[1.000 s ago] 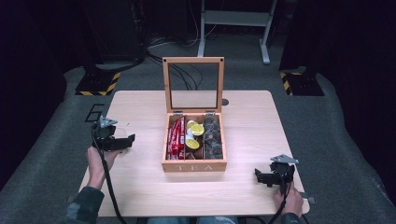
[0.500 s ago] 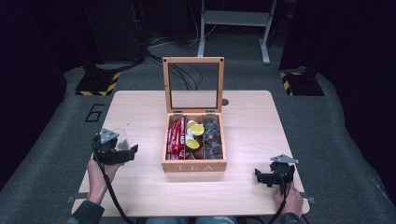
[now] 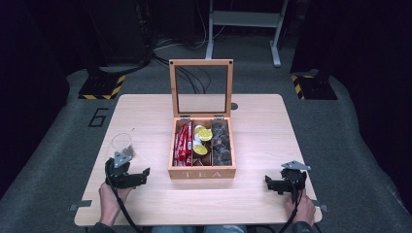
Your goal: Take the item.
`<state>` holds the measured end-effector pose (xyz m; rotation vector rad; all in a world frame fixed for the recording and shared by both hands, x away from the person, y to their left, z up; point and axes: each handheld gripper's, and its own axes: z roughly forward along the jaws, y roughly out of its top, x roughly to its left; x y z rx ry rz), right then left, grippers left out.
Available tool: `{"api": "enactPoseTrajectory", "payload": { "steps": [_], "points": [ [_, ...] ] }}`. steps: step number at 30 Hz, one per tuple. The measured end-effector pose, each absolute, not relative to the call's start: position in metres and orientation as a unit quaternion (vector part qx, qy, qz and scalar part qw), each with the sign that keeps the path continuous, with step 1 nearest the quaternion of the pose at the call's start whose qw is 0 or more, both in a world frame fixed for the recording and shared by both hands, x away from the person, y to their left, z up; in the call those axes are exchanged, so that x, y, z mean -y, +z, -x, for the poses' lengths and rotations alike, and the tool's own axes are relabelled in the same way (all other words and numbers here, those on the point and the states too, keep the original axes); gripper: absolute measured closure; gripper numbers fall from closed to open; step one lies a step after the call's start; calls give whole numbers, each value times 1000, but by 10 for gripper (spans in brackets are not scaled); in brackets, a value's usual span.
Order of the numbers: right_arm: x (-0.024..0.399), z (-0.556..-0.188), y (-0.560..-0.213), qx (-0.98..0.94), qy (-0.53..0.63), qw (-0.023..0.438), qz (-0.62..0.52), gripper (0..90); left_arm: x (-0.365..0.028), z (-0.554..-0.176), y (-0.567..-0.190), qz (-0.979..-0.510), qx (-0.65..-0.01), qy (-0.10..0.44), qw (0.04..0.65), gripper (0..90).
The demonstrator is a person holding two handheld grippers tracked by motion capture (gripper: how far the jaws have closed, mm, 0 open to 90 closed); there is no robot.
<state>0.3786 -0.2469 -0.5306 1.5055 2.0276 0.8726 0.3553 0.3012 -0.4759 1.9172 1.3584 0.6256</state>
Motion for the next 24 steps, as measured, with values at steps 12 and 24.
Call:
{"api": "enactPoseTrajectory", "payload": {
  "steps": [12,24],
  "points": [
    [247,-379,-531,-738,318,233,-548,0,-301,-349,-519,-749,-536,215,324,77],
    [247,-379,-531,-738,318,233,-548,0,-299,-354,-532,-735,-547,238,321,44]
  ]
}}
